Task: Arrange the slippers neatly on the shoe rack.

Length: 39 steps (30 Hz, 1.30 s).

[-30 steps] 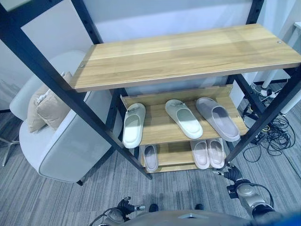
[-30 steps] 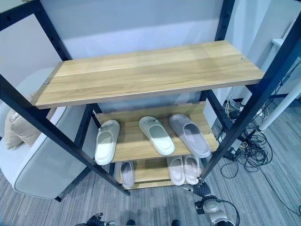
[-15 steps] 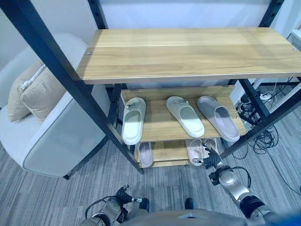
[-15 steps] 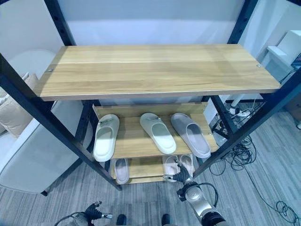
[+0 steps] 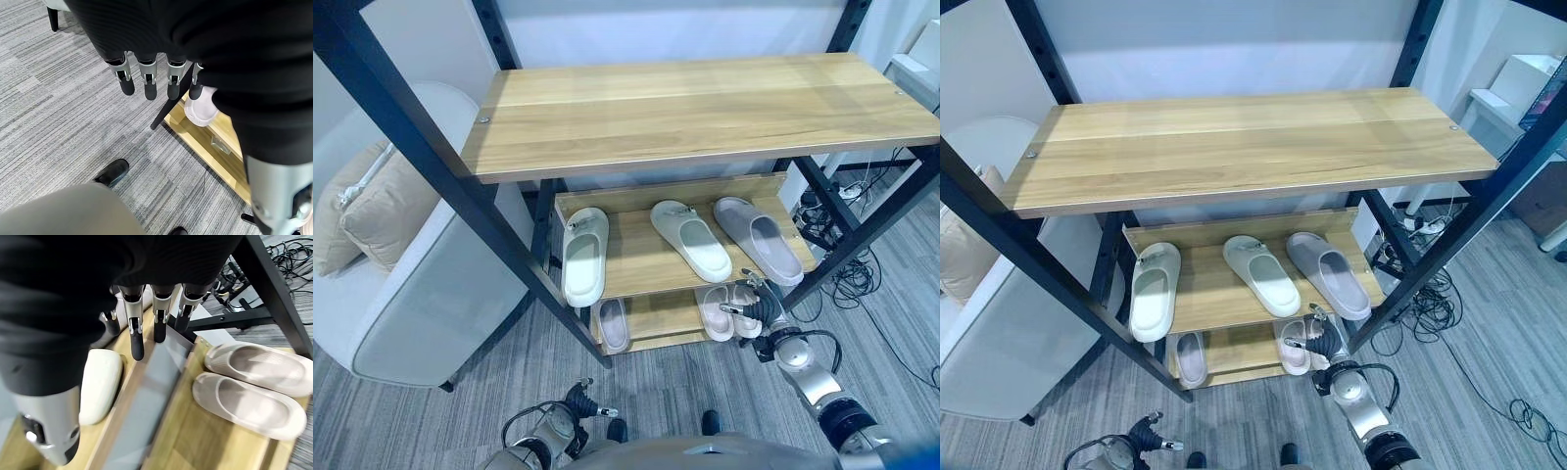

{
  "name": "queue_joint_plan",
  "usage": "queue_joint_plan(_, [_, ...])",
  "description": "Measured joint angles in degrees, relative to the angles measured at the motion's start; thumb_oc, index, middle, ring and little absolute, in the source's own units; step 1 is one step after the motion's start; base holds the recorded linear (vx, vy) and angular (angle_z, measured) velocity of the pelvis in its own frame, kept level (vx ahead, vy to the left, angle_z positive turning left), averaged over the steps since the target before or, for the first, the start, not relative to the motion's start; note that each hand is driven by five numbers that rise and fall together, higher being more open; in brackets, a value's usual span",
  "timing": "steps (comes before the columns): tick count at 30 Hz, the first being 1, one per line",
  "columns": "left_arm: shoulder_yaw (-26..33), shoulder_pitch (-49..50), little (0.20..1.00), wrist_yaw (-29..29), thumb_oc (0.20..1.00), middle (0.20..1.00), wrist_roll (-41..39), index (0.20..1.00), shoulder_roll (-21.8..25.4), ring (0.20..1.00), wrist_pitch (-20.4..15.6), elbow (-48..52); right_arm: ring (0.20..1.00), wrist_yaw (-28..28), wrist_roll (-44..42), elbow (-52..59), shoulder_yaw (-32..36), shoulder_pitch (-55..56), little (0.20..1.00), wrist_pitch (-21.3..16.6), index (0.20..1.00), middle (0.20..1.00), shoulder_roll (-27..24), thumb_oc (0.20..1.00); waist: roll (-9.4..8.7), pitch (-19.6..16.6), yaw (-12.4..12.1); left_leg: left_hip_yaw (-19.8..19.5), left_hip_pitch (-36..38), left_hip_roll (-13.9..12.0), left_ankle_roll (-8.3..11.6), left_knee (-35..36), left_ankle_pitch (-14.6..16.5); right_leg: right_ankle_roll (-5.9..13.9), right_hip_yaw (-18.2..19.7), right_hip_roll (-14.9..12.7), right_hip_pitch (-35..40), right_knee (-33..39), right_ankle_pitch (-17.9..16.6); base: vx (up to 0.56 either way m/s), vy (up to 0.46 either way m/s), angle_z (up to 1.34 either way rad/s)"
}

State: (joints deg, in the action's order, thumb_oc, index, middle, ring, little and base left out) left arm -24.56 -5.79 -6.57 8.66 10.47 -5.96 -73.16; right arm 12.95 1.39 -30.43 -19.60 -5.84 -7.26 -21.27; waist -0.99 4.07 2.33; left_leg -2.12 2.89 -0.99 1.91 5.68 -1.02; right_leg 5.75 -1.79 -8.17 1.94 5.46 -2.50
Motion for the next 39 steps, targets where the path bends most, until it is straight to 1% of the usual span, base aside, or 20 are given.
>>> queue_joint_plan(1, [0.0, -0.02, 1.0, 0.01, 1.0, 1.0, 0.0, 1.0, -0.26, 1.0, 0.0, 0.09, 1.0, 0.4, 0.1, 3.54, 0.26, -0.11, 1.0, -0.53, 1.0, 1.0, -0.89, 1.0, 0.4, -0.19, -0.07, -0.04, 0.04, -0.08, -0.01, 0.0, -0.01, 0.01, -0.05, 0.07, 0.07, 0.15, 0.01, 0.04, 0.001, 0.04])
queue_joint_plan(3, [0.01, 0.43, 1.0, 0.05, 1.0, 1.0, -0.01, 1.0, -0.75, 1.0, -0.02, 1.06, 1.0, 0.8, 2.36, 7.08, 0.76, -1.09, 1.0, -1.19, 1.0, 1.0, -1.06, 1.0, 0.97, -0.58, -0.44, -0.27, 0.04, -0.11, 0.01, -0.01, -0.02, 0.14, -0.46, 0.05, 0.35, 0.19, 0.1, 0.04, -0.005, 0.09])
queue_joint_plan(5, [0.02, 0.3, 1.0, 0.07, 1.0, 1.0, 0.0, 1.0, -0.83, 1.0, -0.09, 1.44, 1.0, 1.3, 2.34, 9.1, 1.2, -1.47, 1.0, -1.35, 1.0, 1.0, -1.24, 1.0, 1.03, -0.77, -1.17, -0.58, 0.07, -0.09, 0.01, -0.02, -0.09, 0.16, -0.61, 0.09, 0.45, 0.18, 0.12, 0.02, -0.001, 0.06])
queue_joint_plan(7, [0.03, 0.28, 1.0, 0.09, 1.0, 1.0, 0.0, 1.0, -0.88, 1.0, -0.16, 1.58, 1.0, 1.32, 2.32, 8.6, 1.05, -1.62, 1.0, -1.36, 1.0, 1.0, -1.17, 1.0, 1.01, -0.77, -1.72, -0.65, 0.01, -0.06, -0.03, -0.01, -0.16, 0.16, -0.69, 0.04, 0.48, 0.01, 0.12, 0.03, 0.001, 0.03])
queue_joint_plan(10, [0.09, 0.29, 1.0, 0.13, 1.0, 1.0, -0.01, 1.0, -0.75, 1.0, -0.58, 1.62, 1.0, 1.28, 2.26, 6.06, 0.98, -2.02, 1.0, -1.35, 1.0, 1.0, -0.57, 1.0, 0.84, -0.78, -1.74, -1.35, -0.51, -0.06, 0.1, -0.01, -0.3, 0.27, -1.44, 0.05, 0.32, 0.19, 0.2, 0.02, -0.001, 0.13])
queue_joint_plan(13, [0.66, 0.11, 1.0, 0.16, 1.0, 1.0, -0.01, 1.0, -0.59, 1.0, -0.89, 1.3, 1.0, 1.23, 2.29, 5.08, 0.99, -2.15, 1.0, -1.33, 1.0, 1.0, -0.38, 1.0, 0.4, -0.64, -1.96, -1.63, -2.31, -0.06, 0.14, -0.25, -0.93, 0.48, -1.9, 0.05, -1.22, -0.03, 0.02, 0.01, -0.008, 0.1])
queue_joint_plan(15, [0.64, -0.2, 1.0, 0.08, 1.0, 1.0, -0.02, 1.0, -0.21, 1.0, -0.98, 1.72, 1.0, 1.4, 2.32, 4.59, 1.04, -3.01, 1.0, -1.21, 1.0, 1.0, -0.37, 1.0, 0.01, 0.15, -2.02, -1.83, -4.22, -0.03, 0.12, -0.26, -1.35, 0.55, -2.32, -0.01, -2.87, 0.14, -0.15, -0.02, -0.005, 0.07])
queue_joint_plan(18, [0.5, -0.74, 1.0, -0.01, 1.0, 1.0, -0.03, 1.0, -0.32, 1.0, -1.0, 2.14, 1.0, 2.17, 2.37, 4.59, 1.05, -5.87, 1.0, -1.21, 1.0, 1.0, -0.32, 1.0, 0.46, 1.39, -2.06, -2.2, -5.74, 0.03, 0.14, -0.28, -1.7, 0.5, -2.47, -0.04, -4.24, 0.18, -0.43, 0.01, -0.001, 0.06])
queue_joint_plan(19, [0.5, -1.46, 1.0, -0.02, 1.0, 1.0, -0.08, 1.0, -0.57, 1.0, -1.05, 2.2, 1.0, 3.11, 3.14, 4.59, 1.05, -6.5, 1.0, -1.21, 1.0, 1.0, -0.32, 1.0, 0.9, 2.54, -2.63, -2.62, -6.11, 0.04, 0.18, -0.28, -1.75, 0.48, -2.76, -0.02, -4.52, 0.13, -0.44, 0.03, -0.005, 0.09])
queue_joint_plan(20, [0.5, -1.62, 1.0, -0.05, 1.0, 1.0, -0.08, 1.0, -0.71, 1.0, -1.04, 2.19, 1.0, 3.56, 4.05, 4.61, 1.07, -6.56, 1.0, -1.21, 1.0, 1.0, -0.34, 1.0, 1.18, 2.86, -2.71, -2.9, -6.23, 0.06, 0.18, -0.28, -1.73, 0.46, -2.96, -0.02, -4.57, 0.14, -0.41, 0.03, -0.005, 0.1])
queue_joint_plan(24, [0.52, -2.33, 1.0, -0.25, 1.0, 1.0, -0.19, 1.0, -0.77, 1.0, -1.29, 2.23, 1.0, 5.03, 4.58, 4.67, 1.42, -7.94, 1.0, -1.19, 1.0, 1.0, -1.7, 1.0, 1.41, 4.25, -2.73, -3.22, -7.57, 0.04, 0.28, -0.3, -1.95, 0.49, -3.81, -0.02, -5.57, -0.03, -0.39, 0.03, -0.005, 0.08])
queue_joint_plan(33, [0.55, -2.51, 1.0, -1.34, 1.0, 1.0, -0.74, 1.0, -0.91, 1.0, -1.81, 2.26, 1.0, 6.43, 4.58, 4.72, 0.42, -8.65, 1.0, -2.02, 1.0, 1.0, -1.24, 1.0, 1.4, 4.67, -2.89, -3.32, -8.58, 0.06, 0.35, -0.3, -2.0, 0.42, -3.92, -0.02, -6.5, -0.03, -0.47, 0.0, 0.003, 0.0])
queue_joint_plan(34, [0.55, -2.71, 1.0, -1.31, 1.0, 1.0, -0.82, 1.0, -0.95, 1.0, -1.78, 2.28, 1.0, 5.88, 4.45, 6.05, 0.55, -6.77, 1.0, -1.91, 1.0, 1.0, -1.35, 1.0, 1.24, 4.8, -2.47, -3.28, -8.55, 0.06, 0.35, -0.31, -2.0, 0.43, -3.88, -0.02, -6.53, -0.04, -0.46, -0.01, 0.038, 0.12])
queue_joint_plan(35, [2.83, -1.93, 1.0, -1.35, 1.0, 1.0, -1.35, 1.0, -1.29, 1.0, -1.92, 3.75, 1.0, 2.64, 4.45, 22.91, 1.54, 6.74, 1.0, -3.33, 1.0, 1.0, -4.22, 1.0, 1.32, 5.45, -2.6, -3.68, -8.86, 0.2, 0.36, -0.31, -2.01, 0.53, -4.56, -0.15, -6.52, -0.07, -0.37, -0.01, 0.01, 0.1])
queue_joint_plan(36, [3.02, -1.81, 1.0, -1.38, 1.0, 1.0, -1.38, 1.0, -1.1, 1.0, -1.89, 3.77, 1.0, 1.18, 4.5, 27.05, 0.39, 11.94, 1.0, -4.53, 1.0, 1.0, -4.9, 1.0, 0.99, 5.77, -1.89, -3.66, -8.83, 0.24, 0.36, -0.32, -2.01, 0.54, -4.68, -0.21, -6.48, -0.07, -0.37, 0.0, 0.0, 0.0])
queue_joint_plan(37, [2.65, -1.75, 1.0, -1.29, 1.0, 1.0, -1.33, 1.0, -0.57, 1.0, -1.89, 3.54, 1.0, -0.38, 4.52, 23.64, -1.27, 13.08, 1.0, -5.44, 1.0, 1.0, -4.37, 1.0, 0.0, 6.31, -0.28, -3.45, -8.51, 0.24, 0.34, -0.32, -2.0, 0.49, -4.69, -0.25, -6.39, -0.06, -0.43, 0.0, 0.009, -0.11])
queue_joint_plan(38, [2.3, -1.89, 1.0, -1.26, 1.0, 1.0, -1.32, 1.0, -0.46, 1.0, -2.16, 3.45, 1.0, -1.39, 4.52, 18.58, -1.48, 12.67, 1.0, -5.32, 1.0, 1.0, -3.9, 1.0, -0.44, 6.61, 0.24, -3.51, -8.66, 0.28, 0.35, -0.3, -2.01, 0.45, -4.7, -0.26, -6.51, -0.05, -0.51, -0.01, 0.014, -0.08])
queue_joint_plan(39, [2.2, -1.94, 1.0, -1.2, 1.0, 1.0, -1.36, 1.0, -1.11, 1.0, -2.24, 3.47, 1.0, -1.62, 4.49, 16.27, -1.48, 11.91, 1.0, -4.87, 1.0, 1.0, -3.9, 1.0, -0.38, 6.63, 0.03, -3.57, -8.93, 0.32, 0.41, -0.29, -2.06, 0.46, -4.76, -0.28, -6.73, -0.04, -0.61, -0.01, 0.015, 0.04])
